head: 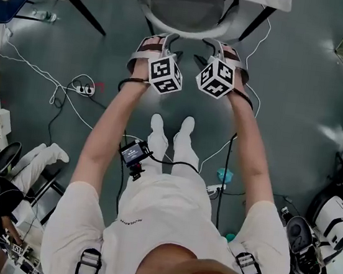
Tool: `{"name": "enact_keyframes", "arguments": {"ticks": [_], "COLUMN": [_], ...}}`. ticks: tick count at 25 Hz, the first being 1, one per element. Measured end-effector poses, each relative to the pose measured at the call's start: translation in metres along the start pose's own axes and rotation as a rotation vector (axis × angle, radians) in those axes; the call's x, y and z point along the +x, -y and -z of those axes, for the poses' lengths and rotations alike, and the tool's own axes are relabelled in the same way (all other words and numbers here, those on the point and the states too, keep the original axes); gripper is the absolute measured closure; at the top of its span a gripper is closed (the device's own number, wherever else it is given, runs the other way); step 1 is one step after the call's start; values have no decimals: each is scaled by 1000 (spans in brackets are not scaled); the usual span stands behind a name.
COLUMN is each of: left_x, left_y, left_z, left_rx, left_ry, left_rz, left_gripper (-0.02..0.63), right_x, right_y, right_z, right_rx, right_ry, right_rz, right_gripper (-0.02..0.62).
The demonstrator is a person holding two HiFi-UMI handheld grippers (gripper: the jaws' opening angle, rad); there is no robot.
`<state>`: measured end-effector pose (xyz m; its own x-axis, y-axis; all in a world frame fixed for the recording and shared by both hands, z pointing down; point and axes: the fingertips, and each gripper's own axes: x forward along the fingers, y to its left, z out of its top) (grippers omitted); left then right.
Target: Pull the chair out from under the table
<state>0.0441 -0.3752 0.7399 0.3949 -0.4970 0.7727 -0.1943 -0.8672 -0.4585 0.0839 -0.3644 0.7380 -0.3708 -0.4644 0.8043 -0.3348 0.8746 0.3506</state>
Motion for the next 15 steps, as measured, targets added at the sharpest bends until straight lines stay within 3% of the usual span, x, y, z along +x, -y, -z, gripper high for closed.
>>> {"name": "enact_keyframes", "arguments": {"ticks": [6, 11, 15], "left_x": [40, 57, 67], "left_y": [0, -10, -4], "left_z": [19, 17, 22], "left_rx": [147, 231, 278], "left_ry": [-62, -63, -92], "left_rz": [15, -82, -38], "left_gripper": [337, 341, 341], "right_x": [41, 60, 70], "right_y": [6, 20, 15], "right_z": [22, 36, 43], "right_rx": [-218, -325, -369], "right_ry": [-113, -174, -195], "right_rz": [-10, -2, -25], "right_gripper": [311, 311, 313]}}
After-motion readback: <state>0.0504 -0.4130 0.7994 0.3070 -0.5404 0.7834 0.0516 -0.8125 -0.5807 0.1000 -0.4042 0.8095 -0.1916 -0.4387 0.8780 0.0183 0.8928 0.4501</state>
